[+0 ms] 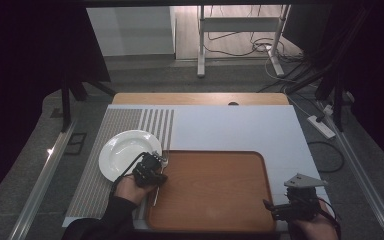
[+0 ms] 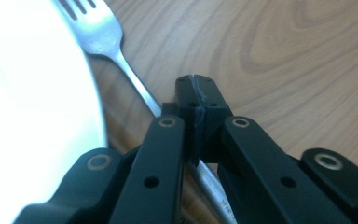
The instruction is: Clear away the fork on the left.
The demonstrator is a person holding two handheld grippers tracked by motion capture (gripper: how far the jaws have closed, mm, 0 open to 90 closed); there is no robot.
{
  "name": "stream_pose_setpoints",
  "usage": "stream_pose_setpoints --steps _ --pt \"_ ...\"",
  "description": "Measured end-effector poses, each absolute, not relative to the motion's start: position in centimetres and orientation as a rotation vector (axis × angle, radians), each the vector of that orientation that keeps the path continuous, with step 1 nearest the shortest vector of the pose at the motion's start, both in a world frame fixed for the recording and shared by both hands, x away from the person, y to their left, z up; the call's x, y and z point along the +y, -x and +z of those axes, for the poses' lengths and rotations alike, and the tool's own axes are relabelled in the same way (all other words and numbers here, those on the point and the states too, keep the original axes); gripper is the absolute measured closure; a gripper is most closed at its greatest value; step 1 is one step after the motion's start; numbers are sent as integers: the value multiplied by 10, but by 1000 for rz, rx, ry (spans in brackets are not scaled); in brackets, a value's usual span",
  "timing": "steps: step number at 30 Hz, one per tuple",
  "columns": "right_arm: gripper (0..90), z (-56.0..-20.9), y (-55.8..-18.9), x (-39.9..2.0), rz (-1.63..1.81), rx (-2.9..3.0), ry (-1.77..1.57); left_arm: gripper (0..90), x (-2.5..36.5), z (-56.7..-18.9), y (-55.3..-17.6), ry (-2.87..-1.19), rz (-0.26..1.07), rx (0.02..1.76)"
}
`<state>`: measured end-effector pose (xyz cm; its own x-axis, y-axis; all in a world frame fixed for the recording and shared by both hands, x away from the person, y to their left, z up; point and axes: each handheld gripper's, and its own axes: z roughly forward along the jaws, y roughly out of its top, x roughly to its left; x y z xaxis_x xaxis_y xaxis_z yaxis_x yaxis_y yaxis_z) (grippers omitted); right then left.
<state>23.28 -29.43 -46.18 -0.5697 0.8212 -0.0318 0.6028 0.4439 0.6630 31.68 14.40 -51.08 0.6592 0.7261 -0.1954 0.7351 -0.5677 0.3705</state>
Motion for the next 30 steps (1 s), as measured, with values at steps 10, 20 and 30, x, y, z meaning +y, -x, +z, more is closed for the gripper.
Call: stream_pose_setpoints --steps 10,20,30 --pt "0 -462 -233 -294 870 2351 -1212 838 145 -508 -317 -2412 -52 1101" --pt "0 -462 -233 -294 874 2347 -1217 517 152 -495 -313 -2334 46 1039" --pt "0 -462 -233 -295 872 2348 -1220 240 165 -489 -310 -2224 79 1023"
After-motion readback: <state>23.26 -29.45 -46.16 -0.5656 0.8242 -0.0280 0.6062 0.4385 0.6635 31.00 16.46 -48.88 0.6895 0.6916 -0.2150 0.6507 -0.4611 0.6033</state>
